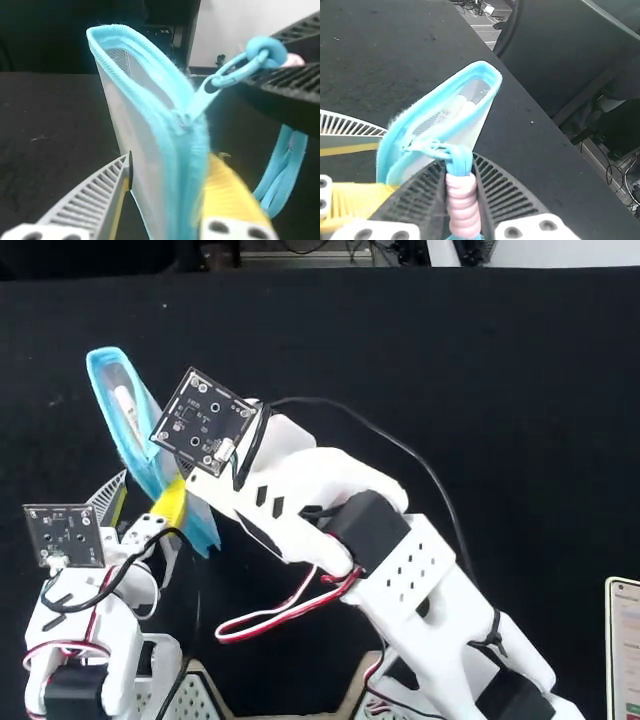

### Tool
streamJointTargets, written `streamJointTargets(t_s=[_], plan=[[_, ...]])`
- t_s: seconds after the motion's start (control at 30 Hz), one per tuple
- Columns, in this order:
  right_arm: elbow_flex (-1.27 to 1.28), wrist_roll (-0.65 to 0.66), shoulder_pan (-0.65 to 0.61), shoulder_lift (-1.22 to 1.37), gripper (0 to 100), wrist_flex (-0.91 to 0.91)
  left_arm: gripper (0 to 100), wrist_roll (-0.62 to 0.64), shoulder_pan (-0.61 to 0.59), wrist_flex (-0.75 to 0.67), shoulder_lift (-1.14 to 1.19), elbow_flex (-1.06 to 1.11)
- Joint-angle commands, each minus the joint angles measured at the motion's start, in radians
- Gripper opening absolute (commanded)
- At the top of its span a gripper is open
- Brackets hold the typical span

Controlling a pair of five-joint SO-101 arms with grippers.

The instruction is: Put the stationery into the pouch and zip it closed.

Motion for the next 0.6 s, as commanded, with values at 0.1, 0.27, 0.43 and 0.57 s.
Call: streamJointTargets(t_s=[0.1, 0.27, 0.43, 0.57], plan=[[-0.002, -0.014, 0.017, -0.094, 1.1, 0.051, 4, -0.097, 0.097, -0.025, 0.005, -0.088], [0.061, -0.083, 0.015, -0.262, 1.0, 0.124, 3, -0.166, 0.196, -0.028, 0.005, -0.11], [0.288, -0.087, 0.014, -0.46, 1.0, 0.1, 3, -0.166, 0.213, 0.026, 0.006, -0.154], [0.469, -0.089, 0.052, -0.657, 1.0, 0.041, 3, -0.236, 0.213, 0.135, 0.006, -0.183]])
